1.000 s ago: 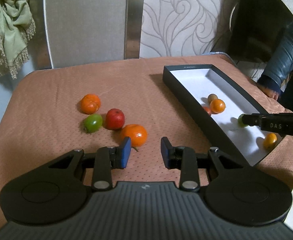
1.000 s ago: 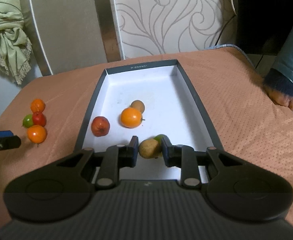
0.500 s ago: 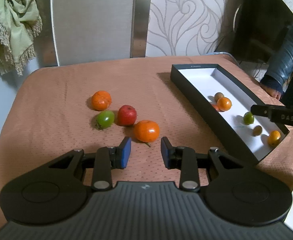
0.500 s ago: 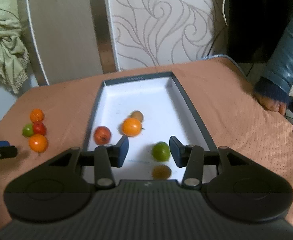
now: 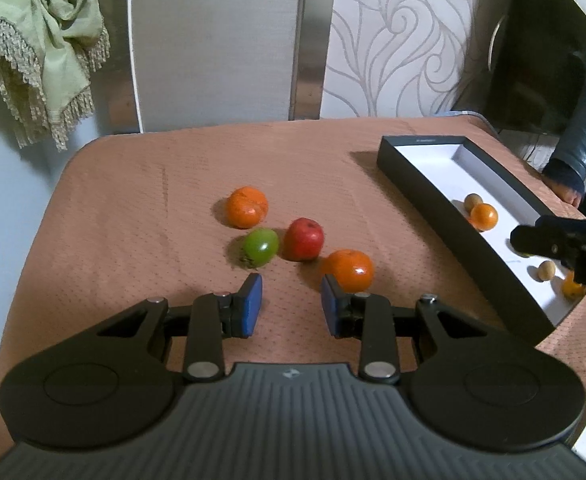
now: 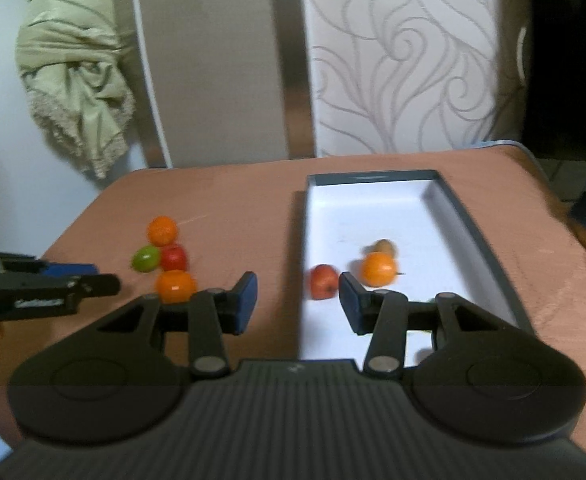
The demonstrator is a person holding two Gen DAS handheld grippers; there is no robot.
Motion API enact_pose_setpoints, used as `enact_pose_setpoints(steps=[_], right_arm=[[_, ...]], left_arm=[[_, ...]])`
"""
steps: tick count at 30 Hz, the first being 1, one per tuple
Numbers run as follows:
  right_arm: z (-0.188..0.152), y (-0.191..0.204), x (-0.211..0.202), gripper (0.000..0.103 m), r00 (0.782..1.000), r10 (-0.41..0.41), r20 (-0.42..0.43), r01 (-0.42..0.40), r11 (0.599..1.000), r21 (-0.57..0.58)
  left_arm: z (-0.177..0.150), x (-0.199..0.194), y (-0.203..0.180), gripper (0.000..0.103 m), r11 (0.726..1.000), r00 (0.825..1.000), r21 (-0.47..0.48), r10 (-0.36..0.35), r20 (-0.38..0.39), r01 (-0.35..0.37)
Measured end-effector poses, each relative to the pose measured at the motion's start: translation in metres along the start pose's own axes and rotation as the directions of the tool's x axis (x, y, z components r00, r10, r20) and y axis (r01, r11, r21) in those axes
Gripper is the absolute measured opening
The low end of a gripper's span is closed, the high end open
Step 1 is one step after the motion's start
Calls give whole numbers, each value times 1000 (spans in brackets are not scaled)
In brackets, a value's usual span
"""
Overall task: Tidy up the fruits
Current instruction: 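Close the left tool on the green fruit on the tablecloth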
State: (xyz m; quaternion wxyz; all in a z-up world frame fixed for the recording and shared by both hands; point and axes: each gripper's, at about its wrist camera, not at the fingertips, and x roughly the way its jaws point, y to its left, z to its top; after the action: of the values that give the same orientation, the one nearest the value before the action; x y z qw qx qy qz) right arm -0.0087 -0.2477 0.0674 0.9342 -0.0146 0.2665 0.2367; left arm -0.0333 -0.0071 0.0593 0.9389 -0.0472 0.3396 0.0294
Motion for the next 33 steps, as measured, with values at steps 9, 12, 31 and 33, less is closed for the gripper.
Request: enact_pose_setpoints(steps=[9,12,31,33], right_arm=[[-6,30,6,48,999,32,-40,-33,999,-28],[-7,35,6,48,999,27,-45,-29,999,-30],[-9,58,22,48,996,-25,-88,24,1000,-16],[-9,61,26,48,995,-27,-95,25,999,-20]], left_arm=[[6,13,21,38,1000,1000,10,4,4,-4],[10,21,26,38,1000,1000,16,-5,2,5],[16,69,40,38,991,995,95,-90,-40,93],[16,72,41,38,990,994,102,-98,-44,102]])
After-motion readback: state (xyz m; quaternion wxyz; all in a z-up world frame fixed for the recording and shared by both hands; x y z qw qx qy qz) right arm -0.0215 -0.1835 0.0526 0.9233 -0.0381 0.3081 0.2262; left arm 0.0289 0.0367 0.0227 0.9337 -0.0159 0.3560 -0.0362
